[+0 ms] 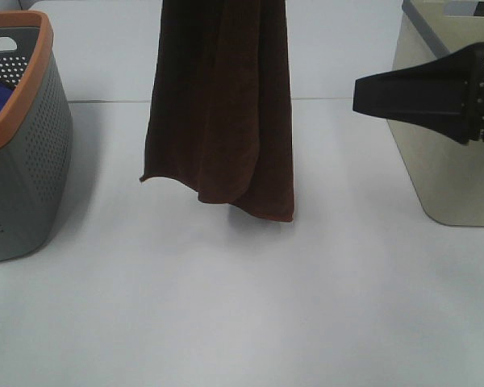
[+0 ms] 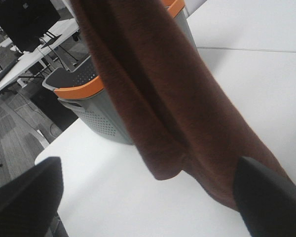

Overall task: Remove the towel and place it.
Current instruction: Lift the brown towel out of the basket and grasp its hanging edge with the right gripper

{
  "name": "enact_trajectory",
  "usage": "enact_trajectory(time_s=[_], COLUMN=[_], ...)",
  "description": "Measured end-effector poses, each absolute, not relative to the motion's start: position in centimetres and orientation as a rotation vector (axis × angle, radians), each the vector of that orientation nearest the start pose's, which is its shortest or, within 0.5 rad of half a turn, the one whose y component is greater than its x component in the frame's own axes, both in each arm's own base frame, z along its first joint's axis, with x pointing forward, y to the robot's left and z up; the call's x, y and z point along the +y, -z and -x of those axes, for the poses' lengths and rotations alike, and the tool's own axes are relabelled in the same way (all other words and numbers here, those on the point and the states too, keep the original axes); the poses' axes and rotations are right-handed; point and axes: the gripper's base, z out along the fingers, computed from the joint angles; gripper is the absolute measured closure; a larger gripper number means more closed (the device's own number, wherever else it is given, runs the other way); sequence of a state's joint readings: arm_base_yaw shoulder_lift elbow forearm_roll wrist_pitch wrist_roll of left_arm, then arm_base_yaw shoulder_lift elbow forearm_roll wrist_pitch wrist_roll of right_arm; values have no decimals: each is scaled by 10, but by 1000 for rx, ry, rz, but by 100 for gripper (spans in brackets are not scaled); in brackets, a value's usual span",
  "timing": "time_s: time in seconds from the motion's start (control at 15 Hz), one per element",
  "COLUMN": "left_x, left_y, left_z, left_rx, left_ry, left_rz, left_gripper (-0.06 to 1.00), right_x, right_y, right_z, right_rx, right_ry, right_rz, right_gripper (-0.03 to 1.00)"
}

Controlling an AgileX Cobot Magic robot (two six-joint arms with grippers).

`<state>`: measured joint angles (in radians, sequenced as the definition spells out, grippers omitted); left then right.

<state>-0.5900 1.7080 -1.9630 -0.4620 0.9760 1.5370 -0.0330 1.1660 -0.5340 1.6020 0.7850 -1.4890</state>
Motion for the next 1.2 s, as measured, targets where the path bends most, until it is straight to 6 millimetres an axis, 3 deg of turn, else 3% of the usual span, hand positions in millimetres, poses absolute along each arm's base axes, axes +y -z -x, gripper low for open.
enact_trajectory(time_s=[0.2,0.33,0.6,0.8,1.0,1.2], left_x=[-237,-237,-237,-237,-237,-237], left_y=[-456,-456,-456,-456,-456,-456], left_z=[-294,-294,-294,-294,-294,-295], left_rx=[1083,1083,1082,1082,1082,1082], left_ry=[3,1,0,0,0,0], left_rz=[-1804,-1801,-1799,-1799,-1799,-1798], left_gripper=[94,94,94,94,94,94], right_x=[67,91,126,135,143,160], right_y=[-246,-249,-245,-245,-238,-238], right_z=[-238,-247,-253,-261,-270,-259], right_rx=[2013,1993,2017,1994,1984,1950], right_ry=[-937,-958,-829,-796,-841,-924], right_rz=[373,502,633,695,747,845], right_gripper=[6,6,6,6,7,7])
